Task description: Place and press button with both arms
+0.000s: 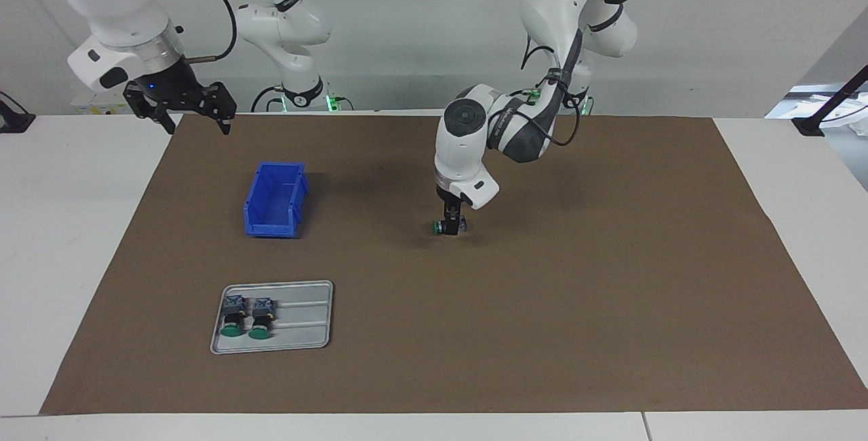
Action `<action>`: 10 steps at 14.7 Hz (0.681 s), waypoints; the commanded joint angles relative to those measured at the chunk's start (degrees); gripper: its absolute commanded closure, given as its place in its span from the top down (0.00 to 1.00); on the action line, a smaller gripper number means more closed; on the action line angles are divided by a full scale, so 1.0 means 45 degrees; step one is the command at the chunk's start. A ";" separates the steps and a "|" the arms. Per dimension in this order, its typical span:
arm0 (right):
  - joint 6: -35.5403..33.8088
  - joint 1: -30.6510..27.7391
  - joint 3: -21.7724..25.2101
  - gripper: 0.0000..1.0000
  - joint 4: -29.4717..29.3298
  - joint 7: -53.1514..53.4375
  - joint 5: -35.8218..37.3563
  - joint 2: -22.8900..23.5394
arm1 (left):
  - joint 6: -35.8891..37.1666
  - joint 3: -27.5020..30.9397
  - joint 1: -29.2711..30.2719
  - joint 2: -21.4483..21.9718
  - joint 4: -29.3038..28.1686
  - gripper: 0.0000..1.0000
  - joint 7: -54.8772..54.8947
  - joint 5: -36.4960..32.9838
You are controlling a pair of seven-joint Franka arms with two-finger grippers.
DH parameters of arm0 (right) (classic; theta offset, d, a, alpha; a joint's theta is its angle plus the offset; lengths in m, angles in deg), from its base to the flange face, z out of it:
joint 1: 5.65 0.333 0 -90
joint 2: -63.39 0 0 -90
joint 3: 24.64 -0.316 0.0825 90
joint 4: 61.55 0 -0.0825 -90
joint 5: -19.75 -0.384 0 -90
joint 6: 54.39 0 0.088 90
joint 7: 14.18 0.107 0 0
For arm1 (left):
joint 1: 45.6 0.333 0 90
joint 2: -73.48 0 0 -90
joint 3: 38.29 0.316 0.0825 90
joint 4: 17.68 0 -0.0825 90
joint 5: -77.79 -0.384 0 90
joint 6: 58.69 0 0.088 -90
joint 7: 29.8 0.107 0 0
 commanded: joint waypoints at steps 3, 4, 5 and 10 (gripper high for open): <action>0.0016 0.0008 0.0052 0.99 0.0280 -0.0035 -0.0124 -0.0294 | -0.0726 0.0197 -0.0190 -0.0519 0.0299 0.99 -0.0551 0.0008; -0.0023 0.0008 0.0033 0.99 0.0279 -0.0074 -0.0124 -0.0294 | -0.0783 0.0216 -0.0190 -0.0539 0.0338 0.99 -0.0551 0.0027; -0.0004 0.0008 0.0052 0.99 0.0279 -0.0036 -0.0124 -0.0294 | -0.0861 0.0197 -0.0190 -0.0539 0.0261 0.99 -0.0551 -0.0011; -0.0004 0.0008 0.0052 0.99 0.0279 -0.0035 -0.0124 -0.0294 | -0.1271 0.0197 -0.0307 -0.0813 0.0164 0.99 -0.0590 -0.0012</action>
